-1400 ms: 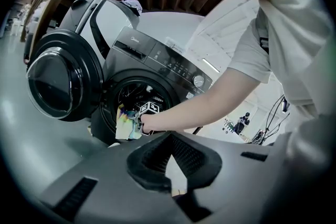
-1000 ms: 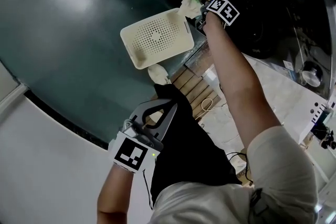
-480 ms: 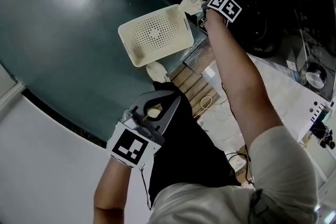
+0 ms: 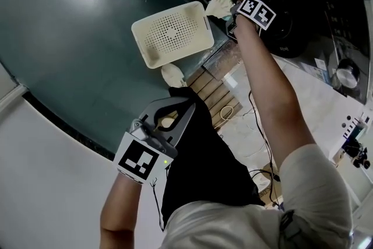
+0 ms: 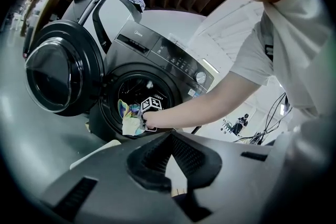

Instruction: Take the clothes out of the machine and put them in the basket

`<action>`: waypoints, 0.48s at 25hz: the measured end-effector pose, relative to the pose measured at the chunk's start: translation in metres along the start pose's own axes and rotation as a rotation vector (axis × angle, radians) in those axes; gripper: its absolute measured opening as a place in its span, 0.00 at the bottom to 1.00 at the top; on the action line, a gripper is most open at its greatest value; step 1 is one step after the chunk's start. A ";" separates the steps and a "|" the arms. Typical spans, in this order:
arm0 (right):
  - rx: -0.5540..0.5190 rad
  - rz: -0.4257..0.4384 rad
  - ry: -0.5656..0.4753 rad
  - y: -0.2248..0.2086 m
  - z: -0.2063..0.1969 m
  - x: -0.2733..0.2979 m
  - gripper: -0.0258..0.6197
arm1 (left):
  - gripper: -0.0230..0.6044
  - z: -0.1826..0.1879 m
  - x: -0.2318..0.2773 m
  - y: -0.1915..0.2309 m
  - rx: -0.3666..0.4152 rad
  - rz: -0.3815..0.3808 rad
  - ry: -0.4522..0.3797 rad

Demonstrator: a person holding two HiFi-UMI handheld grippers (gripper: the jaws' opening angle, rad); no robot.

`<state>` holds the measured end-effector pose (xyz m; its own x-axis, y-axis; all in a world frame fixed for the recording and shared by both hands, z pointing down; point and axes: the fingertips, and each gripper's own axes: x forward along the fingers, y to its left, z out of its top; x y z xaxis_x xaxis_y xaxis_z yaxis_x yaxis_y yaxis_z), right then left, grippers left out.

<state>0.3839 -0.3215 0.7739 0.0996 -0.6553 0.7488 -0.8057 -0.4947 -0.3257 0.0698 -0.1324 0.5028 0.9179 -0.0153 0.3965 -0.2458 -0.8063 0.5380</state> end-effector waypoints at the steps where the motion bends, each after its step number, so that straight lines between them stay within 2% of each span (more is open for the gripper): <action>1: -0.019 0.009 -0.003 0.003 0.002 -0.006 0.28 | 0.03 0.001 -0.002 -0.003 0.002 0.005 -0.001; 7: -0.166 0.057 -0.077 0.026 0.022 -0.052 0.27 | 0.03 0.001 -0.016 -0.027 0.024 0.019 0.000; 12: -0.276 0.120 -0.109 0.053 0.023 -0.099 0.27 | 0.03 0.001 -0.036 -0.050 0.030 0.035 -0.021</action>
<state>0.3447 -0.2958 0.6689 0.0447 -0.7644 0.6432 -0.9421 -0.2465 -0.2273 0.0498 -0.0921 0.4612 0.9154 -0.0556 0.3987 -0.2685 -0.8223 0.5018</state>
